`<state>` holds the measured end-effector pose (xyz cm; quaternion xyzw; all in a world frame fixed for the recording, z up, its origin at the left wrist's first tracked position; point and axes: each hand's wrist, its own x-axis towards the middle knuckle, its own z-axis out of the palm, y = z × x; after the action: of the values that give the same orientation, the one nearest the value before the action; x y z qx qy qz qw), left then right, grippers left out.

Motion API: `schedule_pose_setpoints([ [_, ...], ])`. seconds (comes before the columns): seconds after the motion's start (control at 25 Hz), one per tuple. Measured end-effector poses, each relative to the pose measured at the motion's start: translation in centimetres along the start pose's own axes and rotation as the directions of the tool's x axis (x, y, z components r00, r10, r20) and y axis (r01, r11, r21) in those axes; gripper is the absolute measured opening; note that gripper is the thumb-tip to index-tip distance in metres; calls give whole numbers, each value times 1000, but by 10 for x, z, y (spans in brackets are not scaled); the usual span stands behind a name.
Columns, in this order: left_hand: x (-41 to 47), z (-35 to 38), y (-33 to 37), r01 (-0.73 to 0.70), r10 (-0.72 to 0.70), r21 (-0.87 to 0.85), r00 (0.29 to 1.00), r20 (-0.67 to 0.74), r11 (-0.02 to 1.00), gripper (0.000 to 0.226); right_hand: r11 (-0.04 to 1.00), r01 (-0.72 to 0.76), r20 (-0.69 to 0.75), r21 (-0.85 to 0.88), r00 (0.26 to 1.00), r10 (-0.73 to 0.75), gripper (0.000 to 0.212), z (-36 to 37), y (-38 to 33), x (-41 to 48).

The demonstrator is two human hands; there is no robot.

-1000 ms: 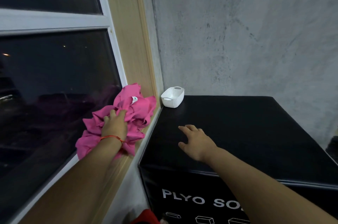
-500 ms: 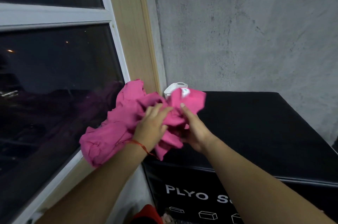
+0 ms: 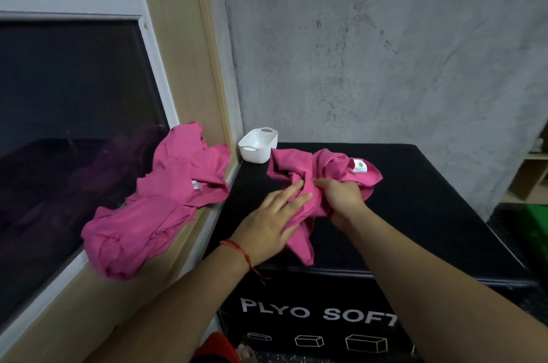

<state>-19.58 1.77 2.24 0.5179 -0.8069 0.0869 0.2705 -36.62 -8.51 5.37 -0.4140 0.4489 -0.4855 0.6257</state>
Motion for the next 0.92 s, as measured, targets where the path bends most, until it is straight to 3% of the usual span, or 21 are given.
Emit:
schedule_pose_setpoints([
  [0.12, 28, 16, 2, 30, -31, -15, 998, -62, 999, 83, 984, 177, 53, -29, 983, -175, 30, -11, -24, 26],
  [0.24, 52, 61, -16, 248, -258, -141, 965, -55, 958, 86, 994, 103, 179, -28, 979, -96, 28, -30, -29, 68],
  [0.36, 56, 129, -57, 555, -553, -280, 828, 94, 783, 79, 981, -131, -29, -140, 991, 128, 22, -78, 18, 122],
  [0.44, 59, 175, -82, 643, -621, -264, 765, 169, 719, 74, 957, -247, -168, -149, 960, 222, 23, -119, 58, 161],
  [0.56, 64, 209, -101, 676, -635, -227, 736, 233, 701, 78, 907, -307, -220, -289, 943, 249, 15, -154, 87, 192],
  [0.68, 77, 216, -118, 695, -647, -228, 719, 255, 682, 78, 884, -289, -177, -368, 955, 238, 29, -160, 90, 207],
  [0.84, 95, 213, -123, 741, -727, -351, 657, 202, 572, 70, 854, -111, -40, -508, 994, 105, 43, -154, 89, 211],
  [0.92, 94, 217, -127, 690, -717, -422, 686, 125, 588, 69, 813, -10, 54, -582, 997, 51, 52, -150, 96, 210],
])
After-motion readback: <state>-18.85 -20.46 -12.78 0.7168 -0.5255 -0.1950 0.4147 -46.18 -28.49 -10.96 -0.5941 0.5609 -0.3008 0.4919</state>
